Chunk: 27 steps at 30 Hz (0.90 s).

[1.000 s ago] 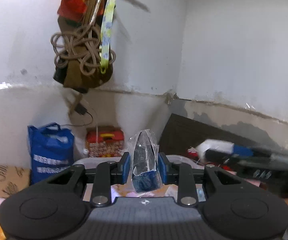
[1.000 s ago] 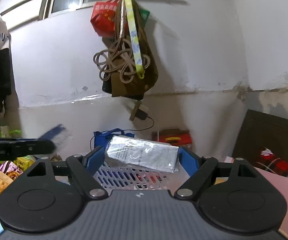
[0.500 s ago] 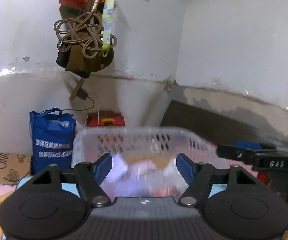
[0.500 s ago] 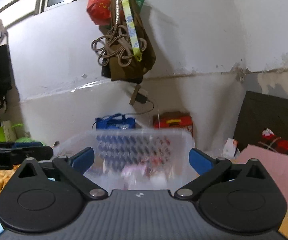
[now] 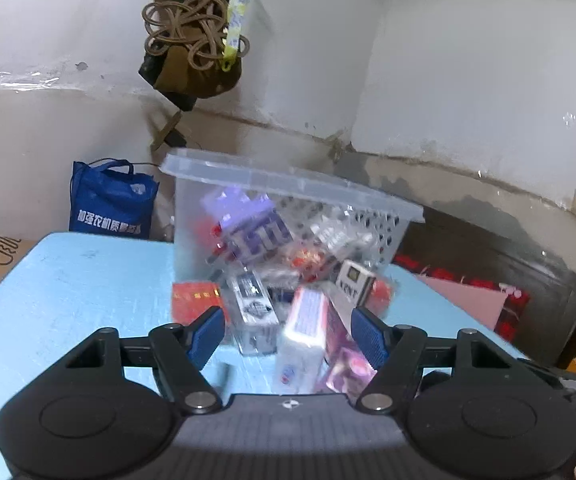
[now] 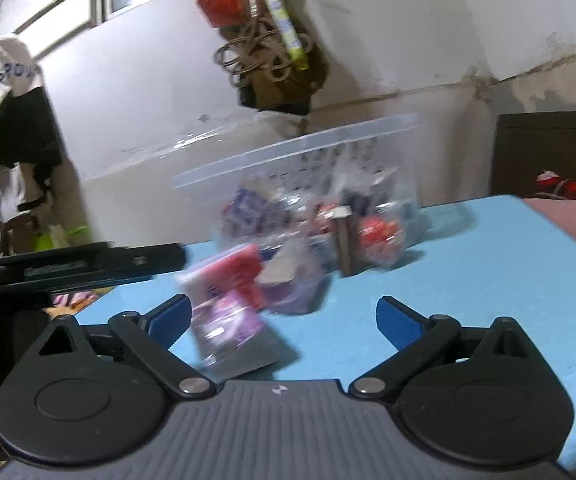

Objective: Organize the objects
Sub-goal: 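Grasp the white tissue pack with the left tool while the right tool grasps a purple-white packet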

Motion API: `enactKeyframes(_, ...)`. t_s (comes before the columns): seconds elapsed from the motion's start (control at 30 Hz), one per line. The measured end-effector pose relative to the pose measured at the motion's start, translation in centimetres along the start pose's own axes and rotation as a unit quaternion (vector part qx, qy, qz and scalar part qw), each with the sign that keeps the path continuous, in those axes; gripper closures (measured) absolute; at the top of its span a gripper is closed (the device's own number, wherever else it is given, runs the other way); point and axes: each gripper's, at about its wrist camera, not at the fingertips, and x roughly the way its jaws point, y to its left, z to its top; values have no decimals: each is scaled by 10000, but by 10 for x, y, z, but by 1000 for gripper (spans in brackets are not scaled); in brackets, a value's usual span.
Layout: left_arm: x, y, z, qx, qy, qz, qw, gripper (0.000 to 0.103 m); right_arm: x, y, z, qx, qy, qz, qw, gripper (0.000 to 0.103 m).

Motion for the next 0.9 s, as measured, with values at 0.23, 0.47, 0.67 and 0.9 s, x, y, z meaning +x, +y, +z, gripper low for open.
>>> enactKeyframes(0.23,11,-3,-5,-12,187,16,9998,33,21,19,-12,-564,361,239,9975,43)
enactKeyframes(0.47,21,-17,-10,243,262,6,9994,34,1,9,-23,-492,241,76,9985,48)
enactKeyframes(0.67,33,-28,-14,422,434,153,9981,63,-23,-12,-24,-315,122,-307,9990,48)
enactKeyframes(0.9,19,-32,-21,494,136,300,9982,76,-21,-19,-23,-283,96,-430,9986,48)
